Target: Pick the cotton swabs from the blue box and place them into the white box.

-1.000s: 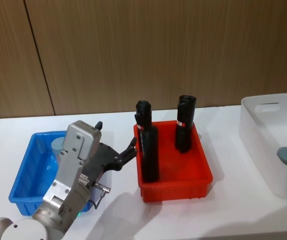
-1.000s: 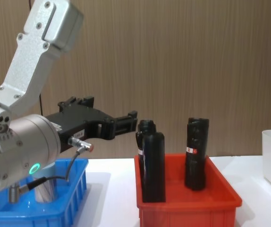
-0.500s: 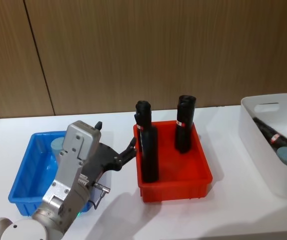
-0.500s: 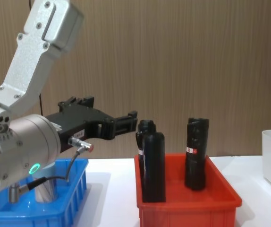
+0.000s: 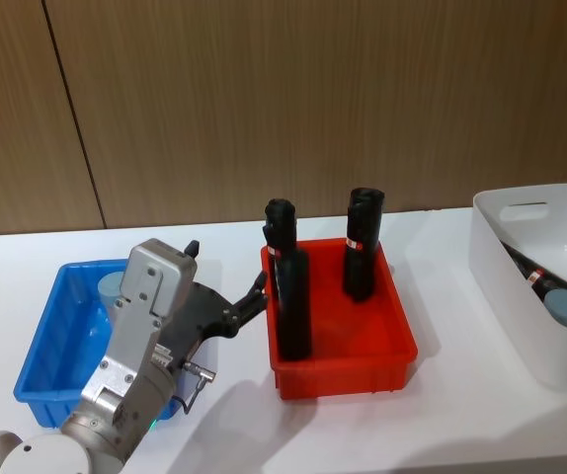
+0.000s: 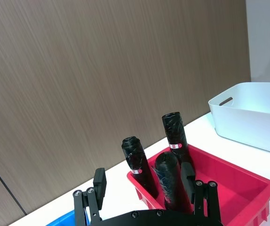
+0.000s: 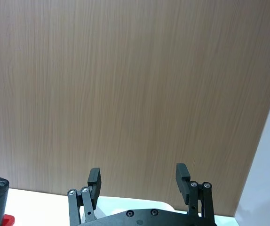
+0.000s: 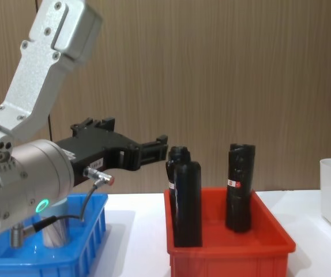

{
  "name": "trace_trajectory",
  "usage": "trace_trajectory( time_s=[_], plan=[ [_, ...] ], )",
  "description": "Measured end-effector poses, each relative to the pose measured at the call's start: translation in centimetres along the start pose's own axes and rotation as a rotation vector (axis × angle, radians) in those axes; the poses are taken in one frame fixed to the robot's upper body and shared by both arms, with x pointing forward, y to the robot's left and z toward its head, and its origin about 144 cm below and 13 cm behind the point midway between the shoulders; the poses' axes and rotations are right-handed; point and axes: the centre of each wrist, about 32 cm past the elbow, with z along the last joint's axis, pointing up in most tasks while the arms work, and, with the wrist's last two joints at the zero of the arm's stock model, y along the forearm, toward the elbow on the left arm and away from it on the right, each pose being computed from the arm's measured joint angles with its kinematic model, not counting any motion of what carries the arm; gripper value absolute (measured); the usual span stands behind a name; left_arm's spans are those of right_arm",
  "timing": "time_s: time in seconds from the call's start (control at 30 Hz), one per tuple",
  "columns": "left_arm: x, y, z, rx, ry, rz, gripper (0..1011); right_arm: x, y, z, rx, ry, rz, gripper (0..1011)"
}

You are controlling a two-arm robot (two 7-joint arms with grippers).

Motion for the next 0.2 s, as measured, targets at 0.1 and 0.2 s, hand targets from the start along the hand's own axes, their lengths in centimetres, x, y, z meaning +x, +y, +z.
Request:
trace_trajectory(
  time_s=[0.1,0.2],
  plan=[
    [0.00,0.00,0.00,0.000,0.000,0.000,1004,0.00,-0.01,0.00,0.000,0.000,0.000,1002],
    [0.00,0.00,0.00,0.000,0.000,0.000,1004,0.00,-0.01,0.01,0.001,0.000,0.000,1002]
  ],
)
